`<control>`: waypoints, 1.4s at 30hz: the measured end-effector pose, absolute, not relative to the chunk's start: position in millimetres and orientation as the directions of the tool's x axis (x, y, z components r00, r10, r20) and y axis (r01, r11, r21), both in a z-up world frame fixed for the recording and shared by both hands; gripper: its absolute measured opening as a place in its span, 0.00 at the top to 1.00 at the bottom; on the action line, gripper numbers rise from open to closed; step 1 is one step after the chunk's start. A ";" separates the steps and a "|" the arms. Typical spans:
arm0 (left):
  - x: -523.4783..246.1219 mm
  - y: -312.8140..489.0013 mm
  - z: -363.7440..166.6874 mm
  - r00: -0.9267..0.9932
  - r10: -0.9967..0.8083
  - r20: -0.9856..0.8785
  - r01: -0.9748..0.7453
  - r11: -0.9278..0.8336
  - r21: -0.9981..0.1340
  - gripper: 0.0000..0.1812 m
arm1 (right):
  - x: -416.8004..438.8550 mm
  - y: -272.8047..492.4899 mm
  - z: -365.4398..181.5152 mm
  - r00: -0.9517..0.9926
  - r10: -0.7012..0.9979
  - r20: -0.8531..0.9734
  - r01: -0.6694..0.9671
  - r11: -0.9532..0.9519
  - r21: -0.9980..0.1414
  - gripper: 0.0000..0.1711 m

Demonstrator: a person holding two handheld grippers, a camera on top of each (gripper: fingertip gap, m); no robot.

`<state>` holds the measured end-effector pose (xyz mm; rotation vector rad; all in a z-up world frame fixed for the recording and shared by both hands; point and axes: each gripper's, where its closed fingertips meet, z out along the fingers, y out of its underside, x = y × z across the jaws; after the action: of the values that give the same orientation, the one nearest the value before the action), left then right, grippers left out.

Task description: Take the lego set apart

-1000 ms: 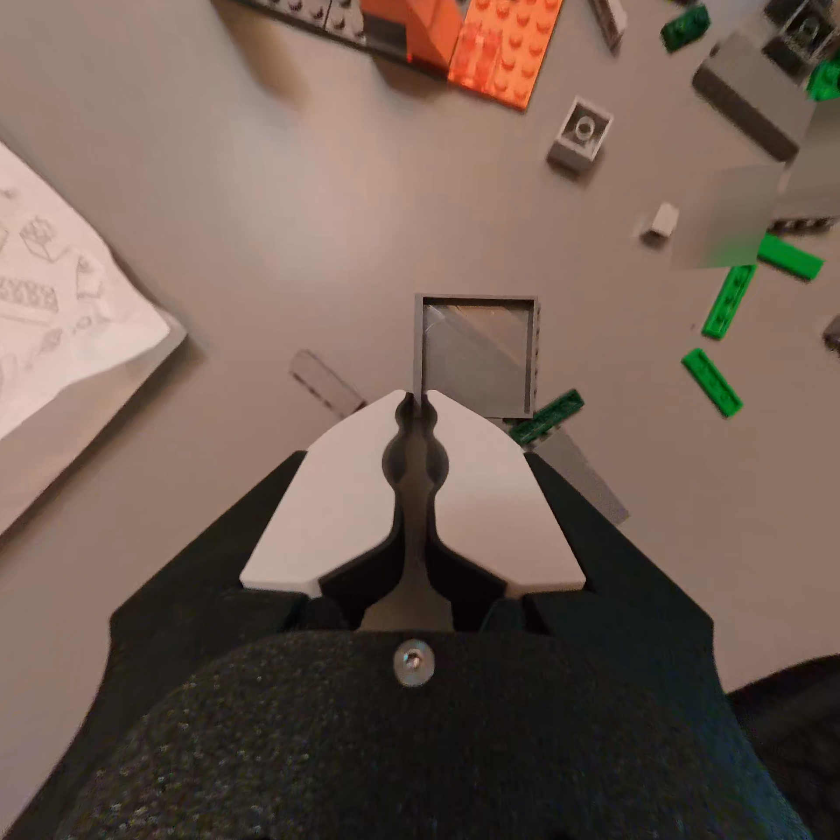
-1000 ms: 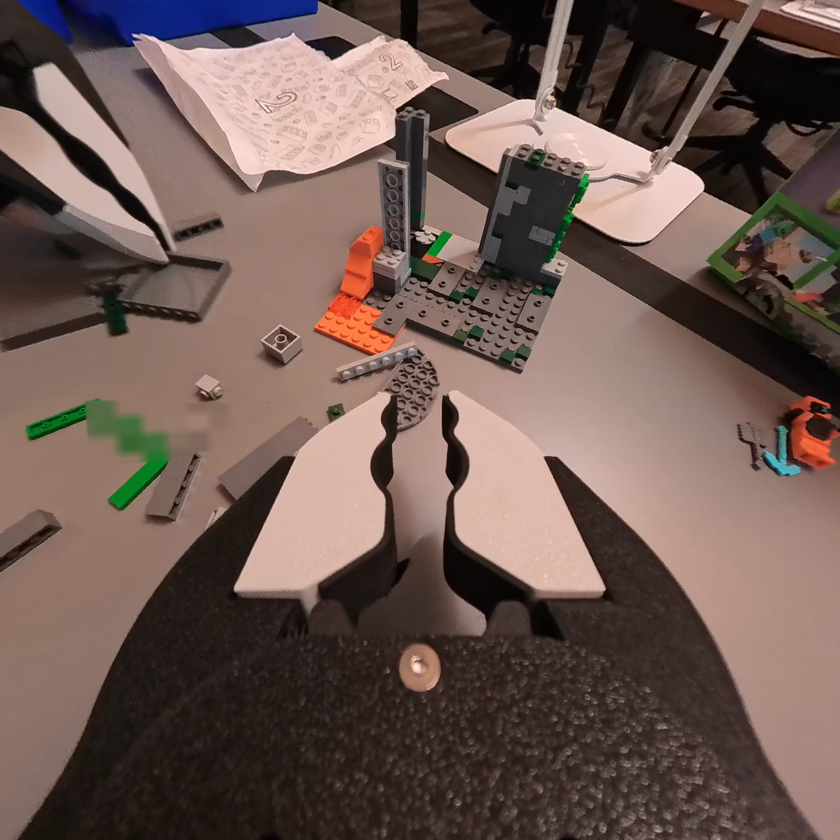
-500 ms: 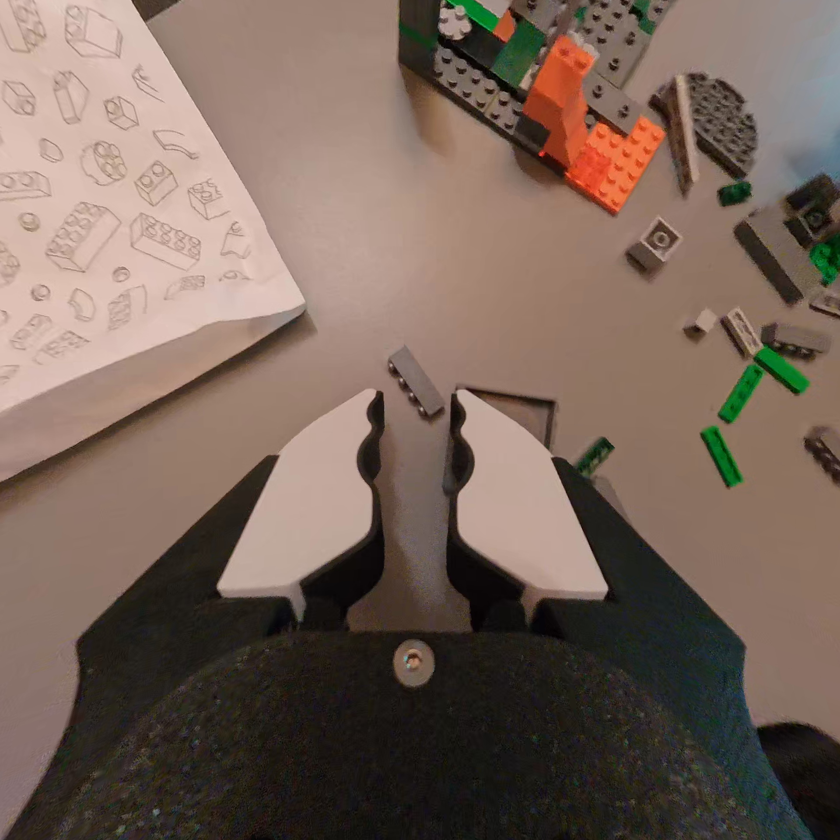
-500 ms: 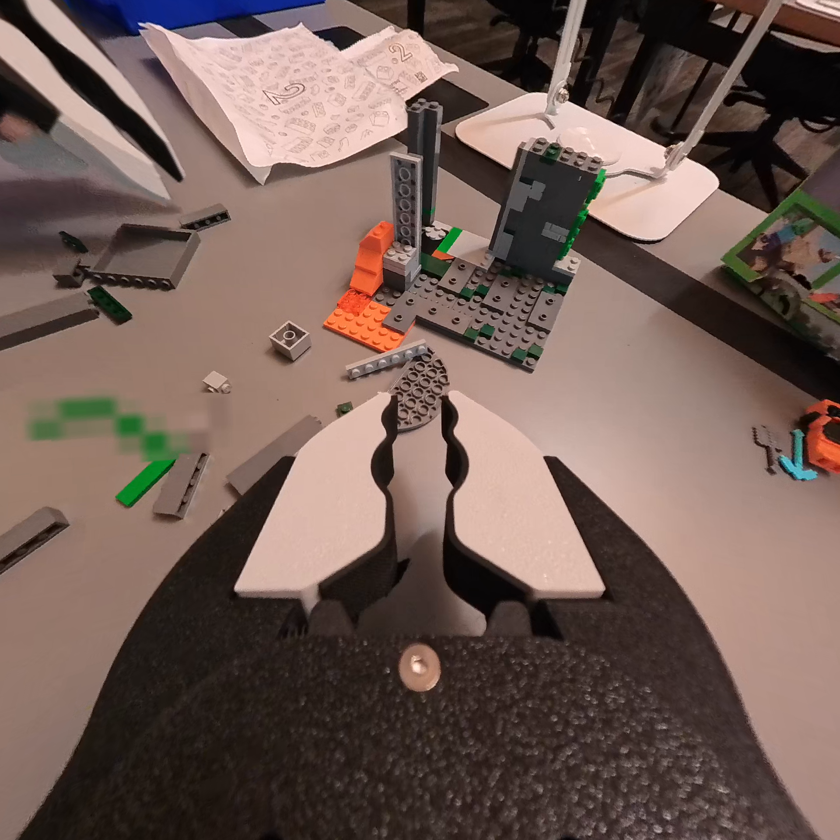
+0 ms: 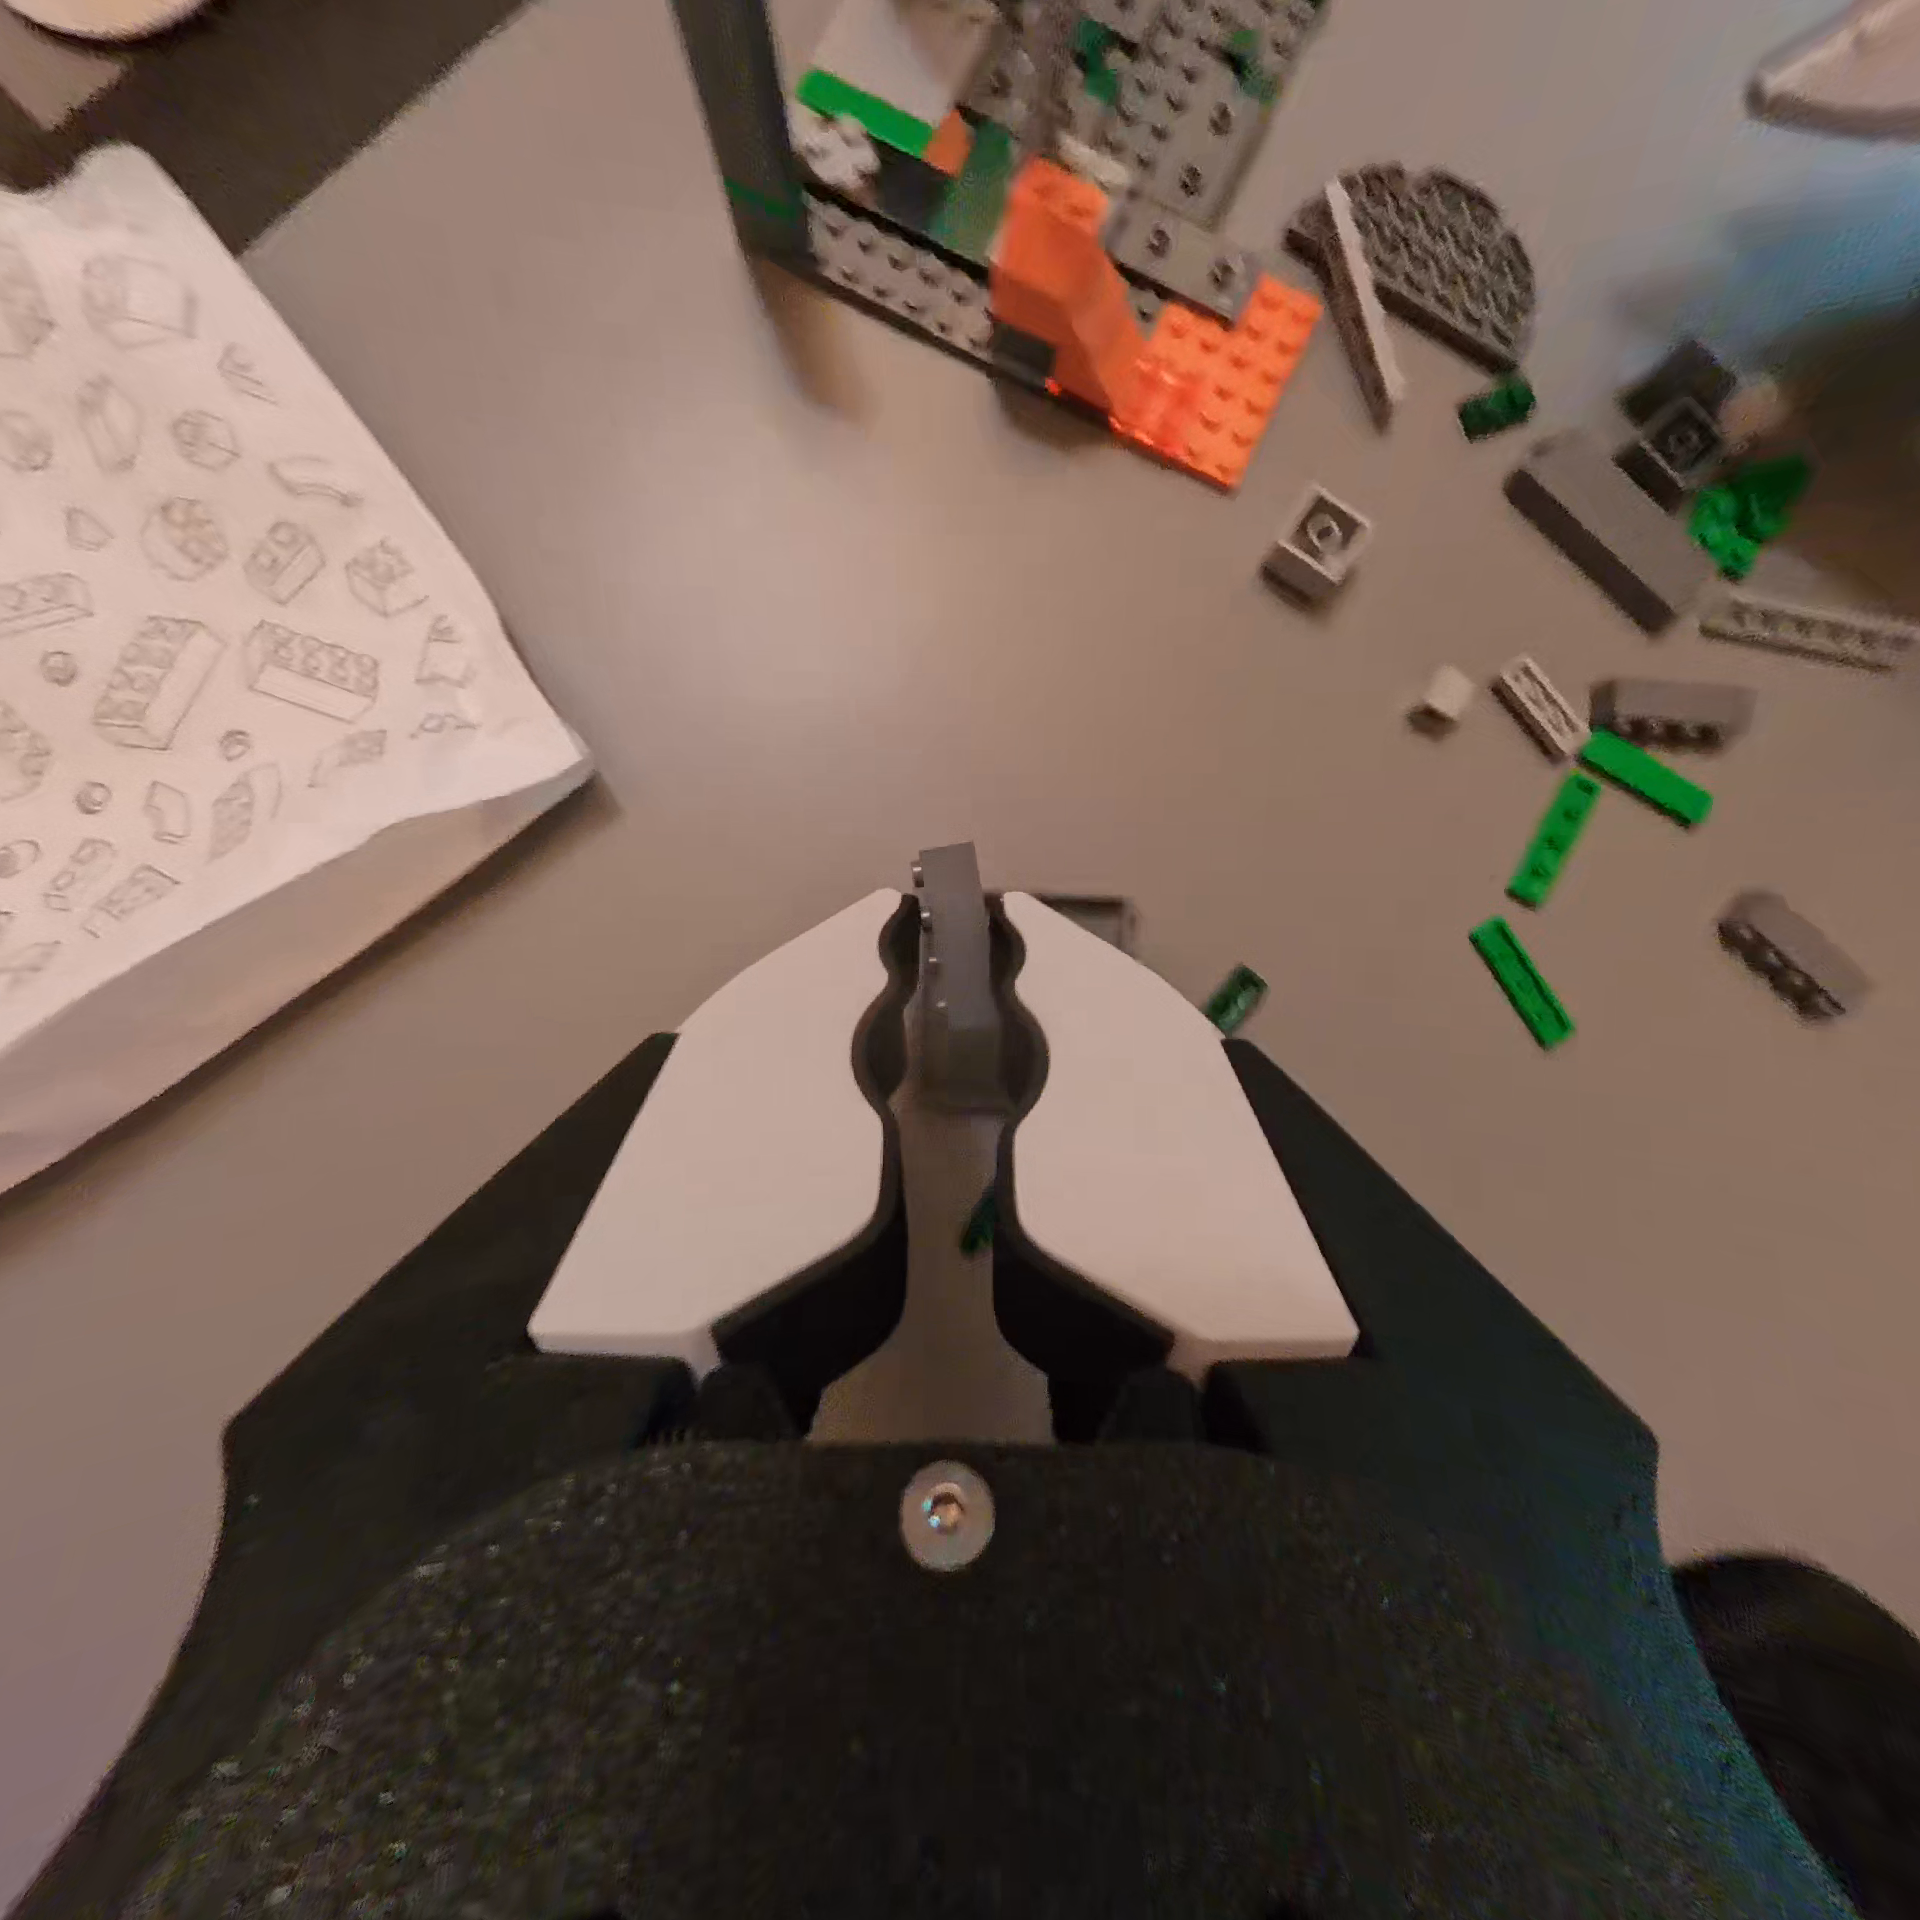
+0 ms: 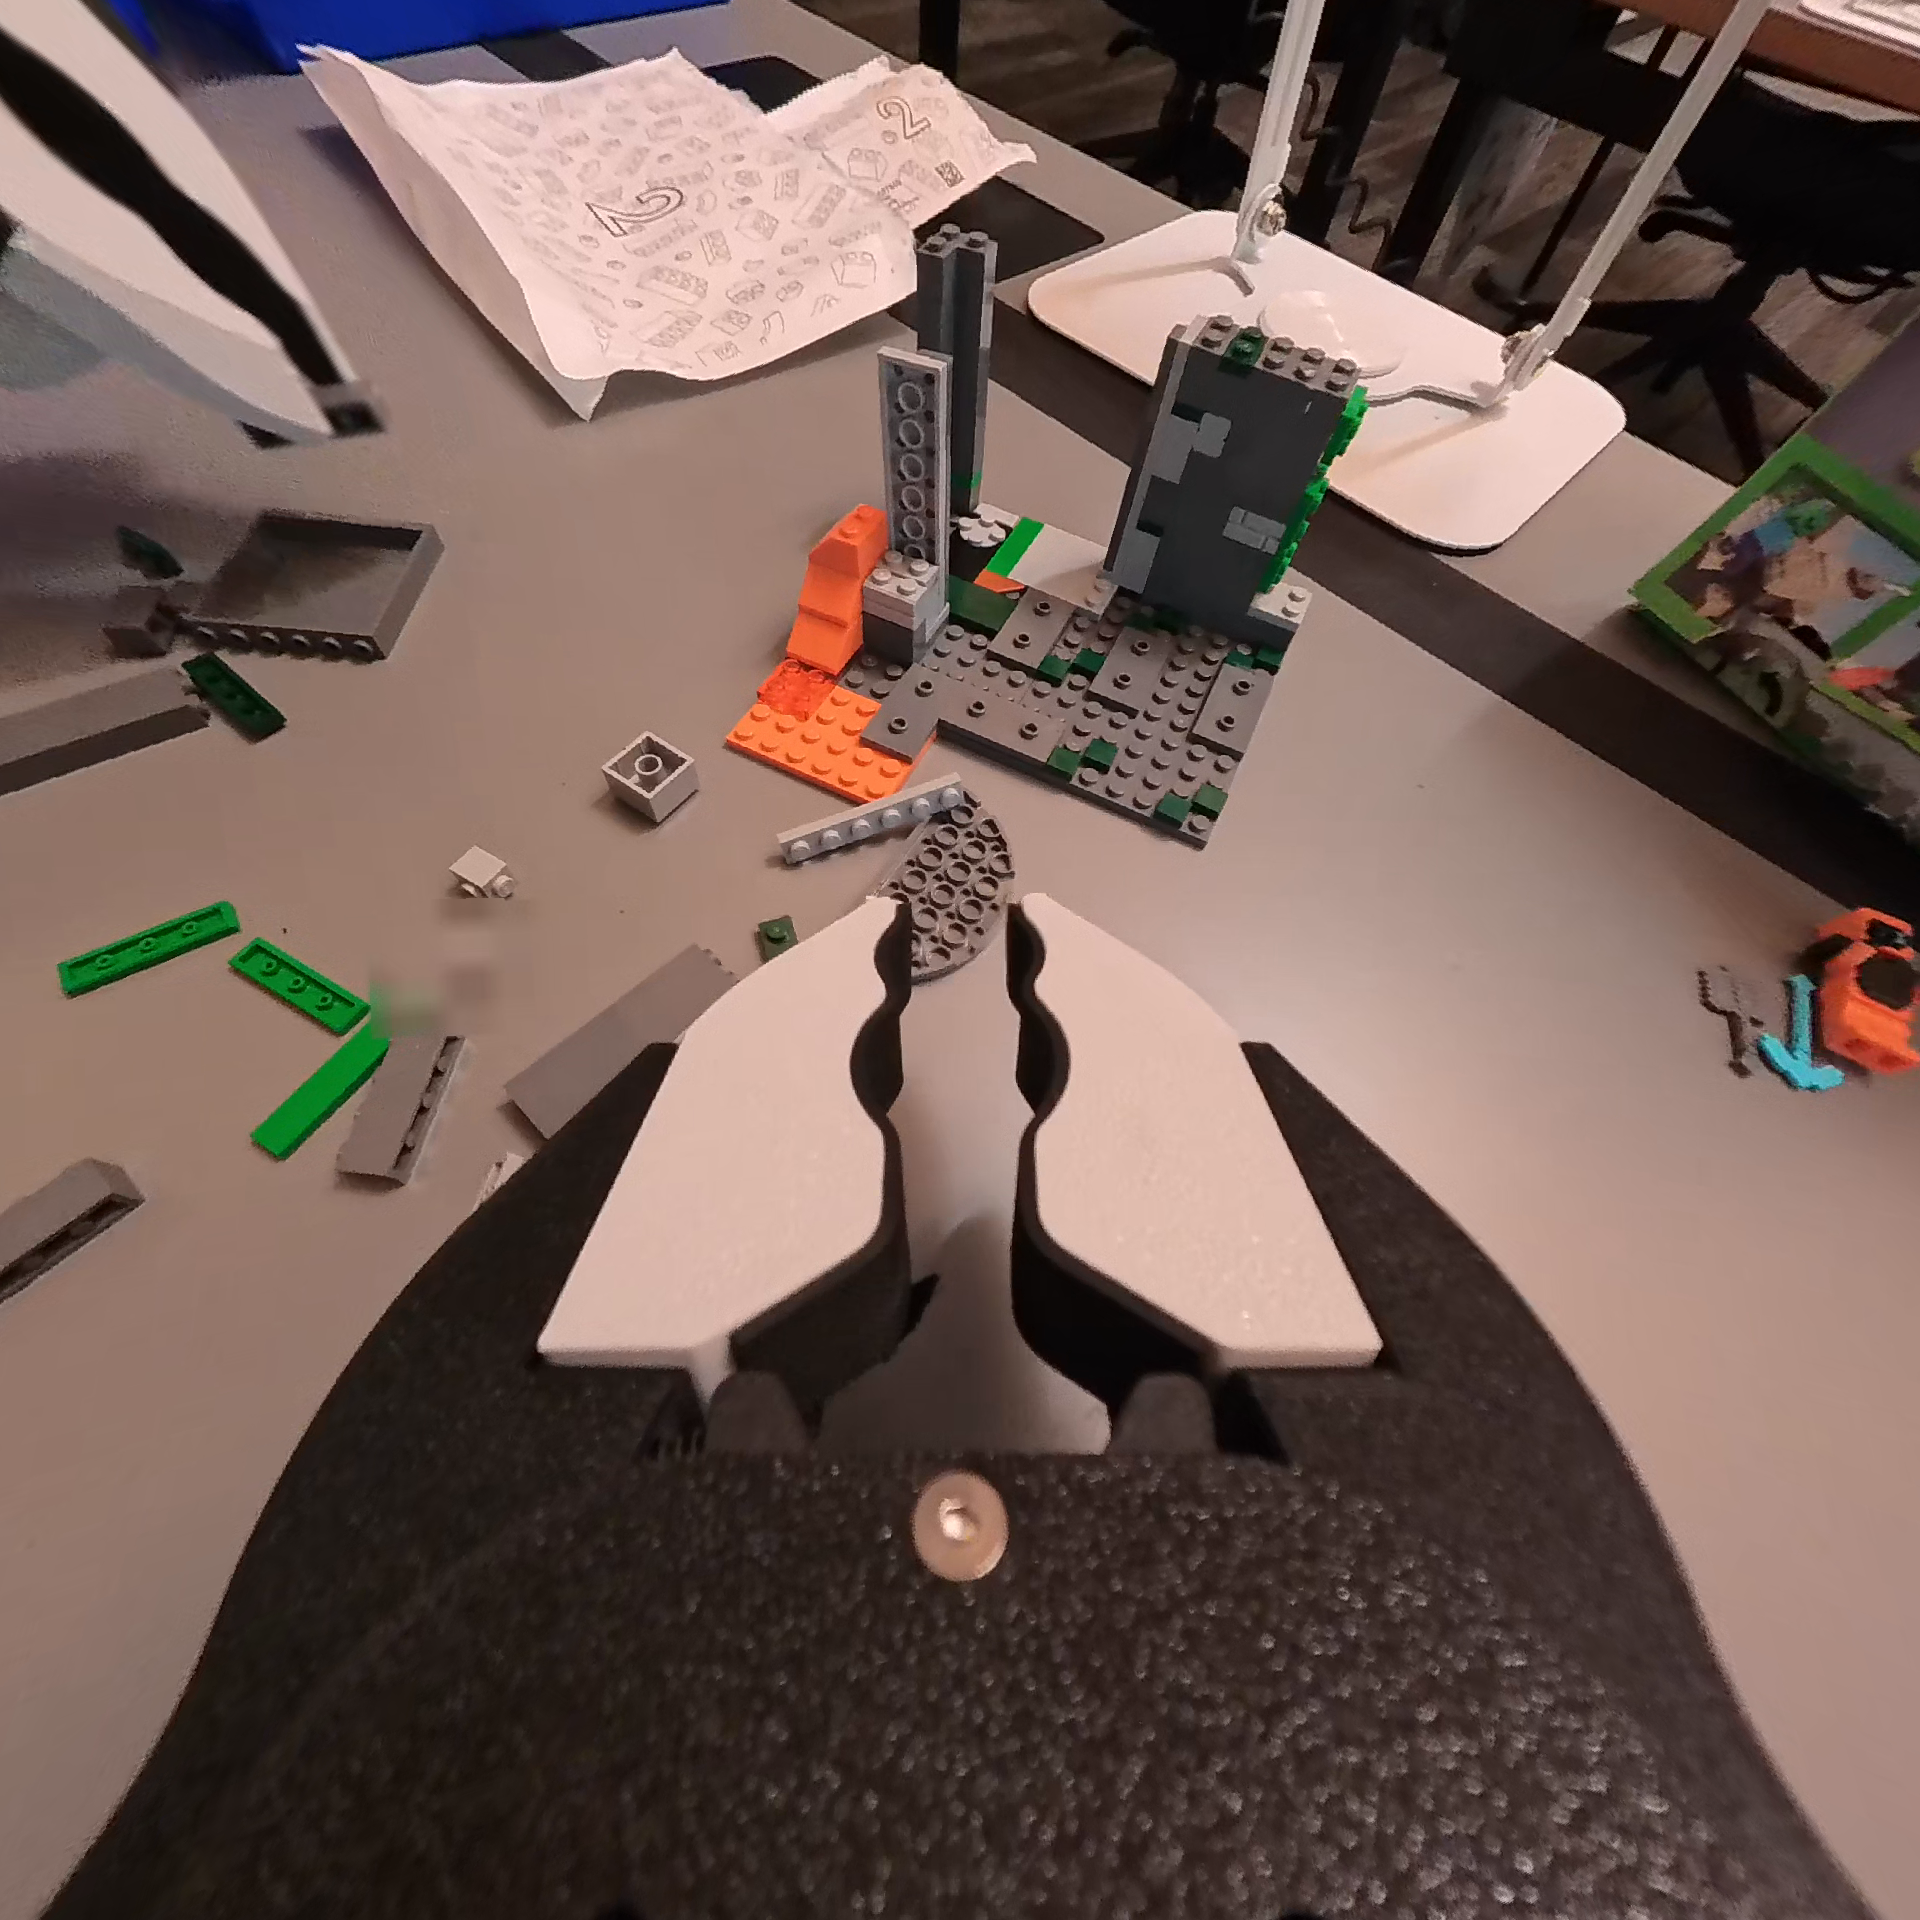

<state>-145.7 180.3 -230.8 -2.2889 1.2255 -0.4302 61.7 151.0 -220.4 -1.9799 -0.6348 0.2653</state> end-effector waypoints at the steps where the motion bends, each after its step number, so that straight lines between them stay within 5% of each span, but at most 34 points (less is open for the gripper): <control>1: -147.4 174.0 -232.9 0.526 -0.850 0.033 -0.705 -0.457 -0.542 0.93 | 60.7 151.1 -221.1 0.837 0.541 0.079 0.318 -0.366 -0.874 0.90; 22: -200.4 141.3 -268.6 0.439 -0.898 -0.012 -0.814 -0.393 -0.427 0.87 | 54.4 149.1 -222.9 0.828 0.555 0.079 0.330 -0.368 -0.869 0.90; 24: -196.4 144.1 -264.1 0.450 -0.893 -0.008 -0.797 -0.397 -0.455 0.97 | 55.5 148.9 -223.5 0.830 0.552 0.079 0.330 -0.371 -0.868 0.90; 29: -171.6 149.5 -234.8 0.432 -0.901 -0.035 -0.760 -0.344 -0.551 0.97 | 57.1 149.9 -223.8 0.835 0.547 0.061 0.312 -0.379 -0.871 0.90; 36: -158.6 161.8 -254.7 0.458 -0.889 -0.007 -0.772 -0.395 -0.498 0.92 | 58.1 149.0 -223.9 0.833 0.548 0.077 0.327 -0.374 -0.868 0.90; 42: -161.7 151.4 -239.0 0.472 -0.882 0.015 -0.727 -0.399 -0.560 0.90 | 59.2 150.1 -222.9 0.835 0.546 0.070 0.318 -0.375 -0.871 0.91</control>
<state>-161.7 151.4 -239.0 -2.2396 1.3345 -0.4275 59.2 150.1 -222.9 -1.9919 -0.6385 0.2805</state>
